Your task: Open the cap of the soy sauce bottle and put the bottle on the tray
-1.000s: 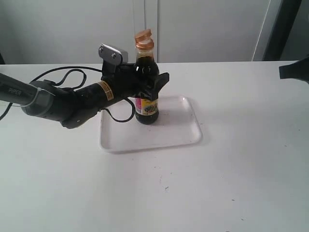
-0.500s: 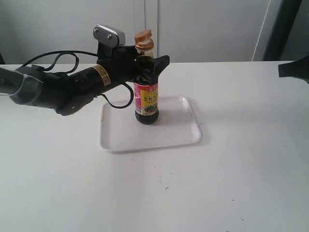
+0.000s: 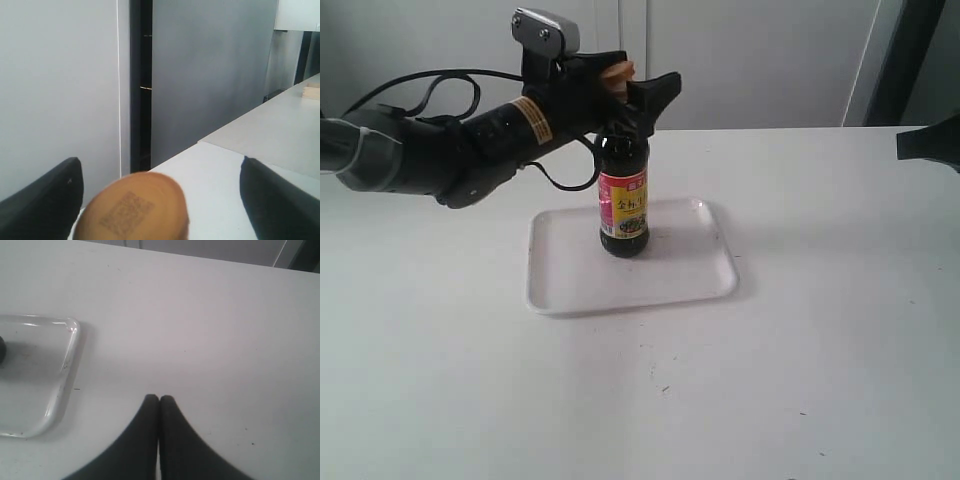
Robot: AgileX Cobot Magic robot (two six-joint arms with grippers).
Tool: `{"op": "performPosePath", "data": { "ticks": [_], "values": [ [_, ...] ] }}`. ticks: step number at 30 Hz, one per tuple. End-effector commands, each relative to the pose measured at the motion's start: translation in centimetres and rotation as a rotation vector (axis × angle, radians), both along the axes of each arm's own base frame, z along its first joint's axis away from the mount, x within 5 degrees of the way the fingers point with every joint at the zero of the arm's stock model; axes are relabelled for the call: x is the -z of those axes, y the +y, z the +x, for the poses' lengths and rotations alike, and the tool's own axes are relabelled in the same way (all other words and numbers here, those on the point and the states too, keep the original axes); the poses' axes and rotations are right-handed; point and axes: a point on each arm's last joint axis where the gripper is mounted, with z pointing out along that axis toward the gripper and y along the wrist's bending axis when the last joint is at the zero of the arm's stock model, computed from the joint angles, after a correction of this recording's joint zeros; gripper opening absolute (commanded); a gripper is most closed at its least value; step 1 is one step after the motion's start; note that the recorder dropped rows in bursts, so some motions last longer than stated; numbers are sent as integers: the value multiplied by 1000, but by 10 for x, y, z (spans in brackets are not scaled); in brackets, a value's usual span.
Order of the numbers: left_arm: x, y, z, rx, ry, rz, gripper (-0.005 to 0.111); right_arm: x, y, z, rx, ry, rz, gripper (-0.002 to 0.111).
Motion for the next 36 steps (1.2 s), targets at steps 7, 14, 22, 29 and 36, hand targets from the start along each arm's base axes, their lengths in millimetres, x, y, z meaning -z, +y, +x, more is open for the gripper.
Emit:
{"op": "performPosePath", "data": {
  "ticks": [7, 14, 22, 29, 36],
  "values": [
    [-11, -2, -3, 16, -24, -11, 86, 0, -1, 1, 3, -12, -12, 0],
    [-30, 1, -8, 15, -59, -29, 86, 0, -1, 1, 4, -14, -12, 0],
    [-53, 4, -17, 31, -103, -43, 86, 0, -1, 1, 2, -13, -9, 0],
    [-71, 11, -23, -18, -105, 38, 80, 0, 0, 1, -2, -16, -4, 0],
    [-88, 19, -31, -72, -124, 183, 46, 0, 0, 1, -2, -16, -4, 0]
  ]
}}
